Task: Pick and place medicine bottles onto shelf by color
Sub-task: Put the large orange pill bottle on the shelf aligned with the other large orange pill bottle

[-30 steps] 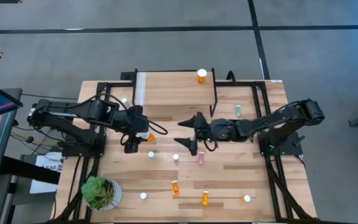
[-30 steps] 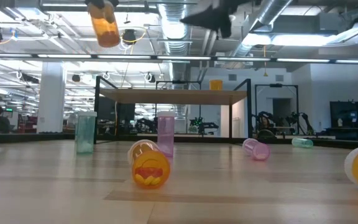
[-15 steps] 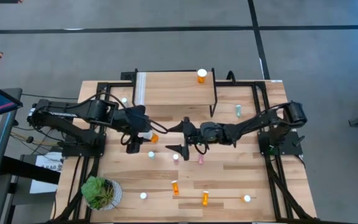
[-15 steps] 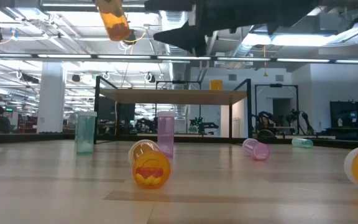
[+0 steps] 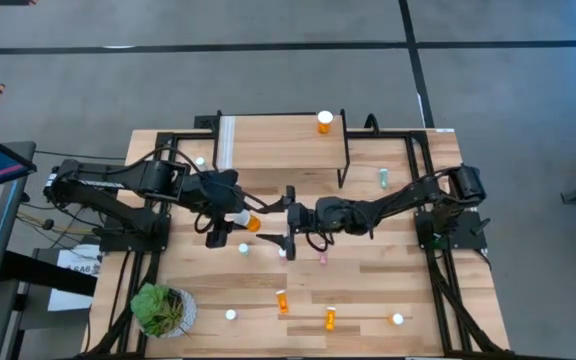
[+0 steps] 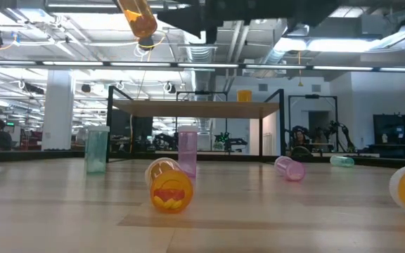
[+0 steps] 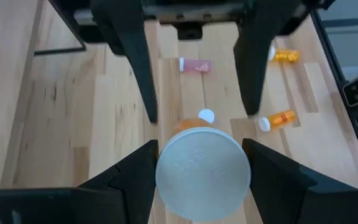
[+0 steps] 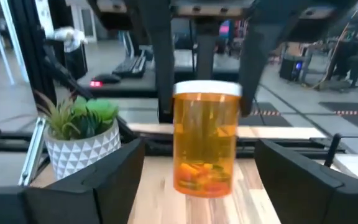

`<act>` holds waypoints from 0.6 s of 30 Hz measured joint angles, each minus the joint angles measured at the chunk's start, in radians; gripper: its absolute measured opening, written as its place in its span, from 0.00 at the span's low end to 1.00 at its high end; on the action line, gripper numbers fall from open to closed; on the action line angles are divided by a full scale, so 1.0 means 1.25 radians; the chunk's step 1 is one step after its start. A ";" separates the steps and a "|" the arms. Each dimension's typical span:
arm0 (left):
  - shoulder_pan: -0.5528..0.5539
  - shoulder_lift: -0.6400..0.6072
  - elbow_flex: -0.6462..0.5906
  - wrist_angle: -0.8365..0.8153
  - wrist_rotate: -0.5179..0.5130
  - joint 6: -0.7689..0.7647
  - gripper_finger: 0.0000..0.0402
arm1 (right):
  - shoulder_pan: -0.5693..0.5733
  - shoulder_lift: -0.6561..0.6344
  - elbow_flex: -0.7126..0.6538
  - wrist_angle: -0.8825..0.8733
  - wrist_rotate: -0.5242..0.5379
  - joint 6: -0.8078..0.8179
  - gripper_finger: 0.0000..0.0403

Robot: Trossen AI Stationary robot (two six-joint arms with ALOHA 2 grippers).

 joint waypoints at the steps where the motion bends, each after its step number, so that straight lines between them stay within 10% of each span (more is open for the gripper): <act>1: 0.000 0.000 0.000 0.003 0.000 0.001 0.51 | 0.001 0.000 0.017 -0.026 0.001 -0.009 0.79; 18: 0.000 0.000 0.000 0.032 -0.003 0.006 0.51 | 0.003 0.000 0.084 -0.155 0.083 -0.008 0.77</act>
